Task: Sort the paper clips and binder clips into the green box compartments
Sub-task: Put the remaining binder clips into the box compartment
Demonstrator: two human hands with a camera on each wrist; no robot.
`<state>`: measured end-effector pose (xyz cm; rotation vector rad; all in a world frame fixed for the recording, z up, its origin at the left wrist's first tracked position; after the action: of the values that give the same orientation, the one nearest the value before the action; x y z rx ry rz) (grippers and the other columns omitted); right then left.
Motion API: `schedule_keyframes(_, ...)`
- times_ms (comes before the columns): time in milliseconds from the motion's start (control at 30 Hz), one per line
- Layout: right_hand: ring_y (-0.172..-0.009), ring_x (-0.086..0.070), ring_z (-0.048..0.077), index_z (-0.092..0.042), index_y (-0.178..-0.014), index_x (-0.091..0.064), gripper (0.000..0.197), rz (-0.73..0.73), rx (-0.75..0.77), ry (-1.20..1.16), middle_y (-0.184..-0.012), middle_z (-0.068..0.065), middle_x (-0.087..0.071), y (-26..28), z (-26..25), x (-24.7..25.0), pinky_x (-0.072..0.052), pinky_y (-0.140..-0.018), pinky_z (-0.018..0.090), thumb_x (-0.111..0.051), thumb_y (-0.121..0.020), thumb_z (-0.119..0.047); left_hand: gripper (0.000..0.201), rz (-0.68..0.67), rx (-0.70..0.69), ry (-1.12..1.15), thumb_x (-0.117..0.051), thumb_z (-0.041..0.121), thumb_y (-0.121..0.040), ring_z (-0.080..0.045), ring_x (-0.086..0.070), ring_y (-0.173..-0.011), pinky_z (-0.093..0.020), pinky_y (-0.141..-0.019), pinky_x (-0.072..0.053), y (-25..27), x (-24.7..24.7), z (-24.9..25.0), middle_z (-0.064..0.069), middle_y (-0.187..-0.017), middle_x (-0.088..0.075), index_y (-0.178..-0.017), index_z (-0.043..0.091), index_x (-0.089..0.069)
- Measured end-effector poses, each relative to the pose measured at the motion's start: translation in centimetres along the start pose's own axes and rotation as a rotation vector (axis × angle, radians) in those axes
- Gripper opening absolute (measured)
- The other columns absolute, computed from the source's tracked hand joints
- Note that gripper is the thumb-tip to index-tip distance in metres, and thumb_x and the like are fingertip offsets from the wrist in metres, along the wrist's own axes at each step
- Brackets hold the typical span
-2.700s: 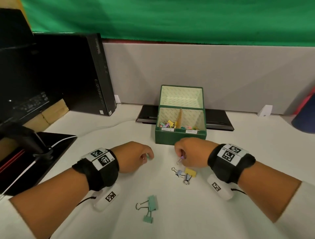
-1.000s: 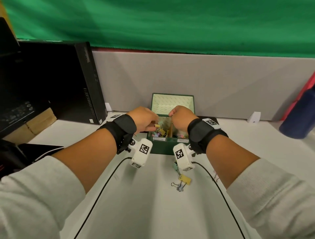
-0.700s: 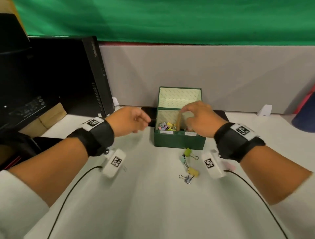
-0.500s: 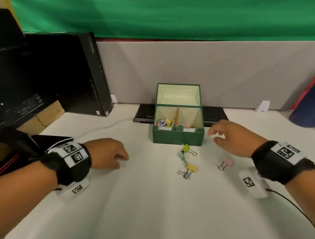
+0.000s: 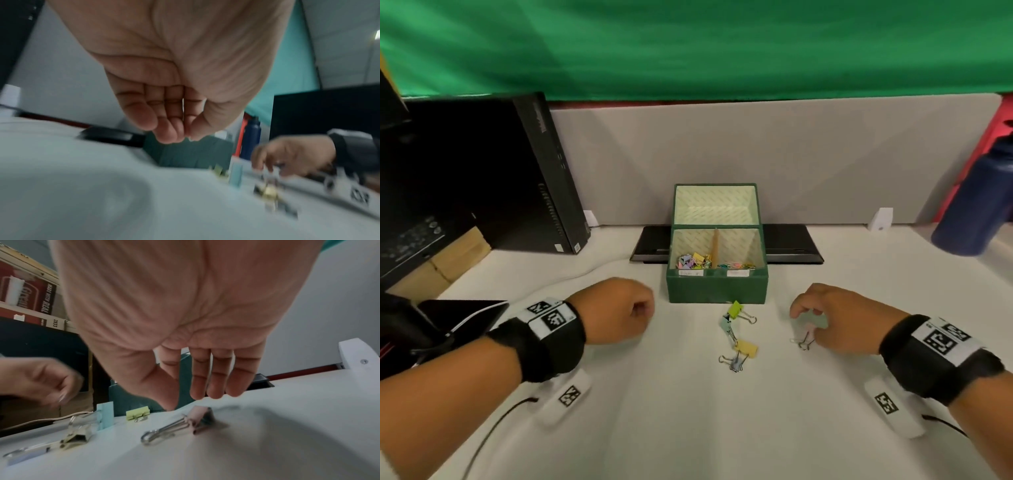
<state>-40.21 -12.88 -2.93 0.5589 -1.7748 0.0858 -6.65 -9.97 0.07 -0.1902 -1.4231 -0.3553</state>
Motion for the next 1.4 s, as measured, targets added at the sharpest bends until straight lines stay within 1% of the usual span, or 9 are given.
schedule_keyframes(167, -0.1, -0.054, 0.01, -0.043, -0.106, -0.058, 0.029, -0.061, -0.045, 0.016, -0.113, -0.011, -0.05, 0.3, 0.2, -0.8, -0.043, -0.089, 0.02, -0.066, -0.084, -0.025, 0.011, 0.244, -0.055, 0.092, -0.056, 0.02, -0.088, -0.013, -0.059, -0.073, -0.027, -0.065, -0.049, -6.4, 5.0, 5.6, 0.009, -0.079, -0.062, -0.081, 0.024, -0.064)
schedule_keyframes(433, -0.102, -0.052, 0.013, -0.035, -0.107, -0.061, 0.019, 0.002, -0.015, -0.037, -0.113, -0.008, -0.048, 0.5, 0.2, -1.2, -0.044, -0.091, 0.024, -0.064, -0.089, -0.038, 0.029, 0.196, -0.005, 0.058, -0.059, 0.027, -0.093, -0.016, -0.06, -0.094, -0.029, -0.083, -0.05, -12.7, 4.8, 7.7, 0.005, -0.105, -0.063, -0.122, 0.026, -0.064)
schedule_keyframes(500, -0.105, -0.049, 0.013, -0.034, -0.105, -0.064, 0.02, 0.032, 0.036, 0.008, -0.113, -0.01, -0.048, 0.3, -0.4, -1.2, -0.045, -0.095, 0.029, -0.064, -0.089, -0.046, 0.023, 0.215, -0.1, 0.052, -0.057, 0.028, -0.094, -0.014, -0.059, -0.091, -0.031, -0.083, -0.051, -11.5, 4.5, 9.0, 0.009, -0.101, -0.06, -0.115, 0.027, -0.066)
schedule_keyframes(600, -0.105, -0.047, 0.015, -0.032, -0.099, -0.066, 0.013, 0.021, 0.093, 0.119, -0.111, -0.01, -0.051, -0.2, -1.8, -1.8, -0.048, -0.093, 0.034, -0.062, -0.09, -0.04, 0.025, 0.031, -0.292, -0.035, -0.062, 0.041, -0.091, -0.007, -0.055, -0.082, -0.028, -0.075, -0.048, -8.5, 2.0, 11.9, 0.015, -0.09, -0.057, -0.113, 0.032, -0.067)
schedule_keyframes(700, -0.098, -0.051, 0.022, -0.027, -0.098, -0.063, 0.01, 0.013, 0.087, 0.251, -0.109, -0.003, -0.053, -1.0, -2.5, -2.5, -0.05, -0.088, 0.036, -0.055, -0.092, -0.029, 0.055, -0.246, -0.379, -0.211, -0.066, 0.059, -0.082, -0.01, -0.052, -0.104, -0.031, -0.088, -0.048, -6.2, -2.0, 12.8, 0.011, -0.115, -0.055, -0.132, 0.039, -0.056)
schedule_keyframes(800, -0.097, -0.051, 0.025, -0.025, -0.094, -0.058, 0.008, -0.024, 0.071, 0.313, -0.109, 0.001, -0.053, -1.3, -3.1, -2.5, -0.049, -0.087, 0.036, -0.053, -0.089, -0.026, 0.053, -0.24, -0.411, -0.3, -0.064, 0.054, -0.086, -0.015, -0.042, -0.114, -0.034, -0.092, -0.044, -5.4, -3.6, 12.3, 0.009, -0.123, -0.051, -0.136, 0.04, -0.051)
schedule_keyframes(933, -0.095, -0.052, 0.02, -0.026, -0.084, -0.057, 0.006, 0.02, 0.171, 0.211, -0.102, -0.004, -0.055, -1.3, -5.2, -0.3, -0.05, -0.086, 0.035, -0.056, -0.088, -0.03, 0.036, -0.205, -0.362, -0.265, -0.057, 0.046, -0.094, -0.016, -0.042, -0.11, -0.031, -0.087, -0.043, -5.0, -4.0, 11.2, 0.009, -0.114, -0.059, -0.129, 0.037, -0.056)
schedule_keyframes(1167, -0.078, -0.056, 0.011, -0.023, -0.092, -0.061, 0.009, 0.521, 0.327, -0.105, -0.093, -0.004, -0.058, -4.2, -9.0, 9.1, -0.049, -0.073, 0.026, -0.054, -0.097, -0.021, 0.016, -0.233, -0.209, -0.076, -0.044, 0.028, -0.102, -0.013, -0.048, -0.1, -0.031, -0.087, -0.046, -4.3, -4.7, 8.9, 0.008, -0.104, -0.059, -0.106, 0.028, -0.059)
schedule_keyframes(1400, -0.08, -0.063, 0.022, -0.021, -0.093, -0.071, 0.02, 0.439, 0.211, 0.092, -0.094, 0.001, -0.064, -5.7, -7.3, 9.5, -0.057, -0.076, 0.036, -0.052, -0.096, -0.023, 0.026, -0.212, -0.127, 0.074, -0.041, 0.024, -0.103, -0.013, -0.055, -0.102, -0.028, -0.089, -0.047, -3.9, -3.9, 8.4, 0.009, -0.113, -0.055, -0.123, 0.032, -0.053)
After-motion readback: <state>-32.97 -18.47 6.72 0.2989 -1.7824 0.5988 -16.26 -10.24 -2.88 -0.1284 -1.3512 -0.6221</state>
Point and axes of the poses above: each hand's wrist, its own y-axis away from the middle knuckle, its own x-axis out of the back of the hand, z = x × y, the point moved 6 cm from there along -y, towards the middle knuckle
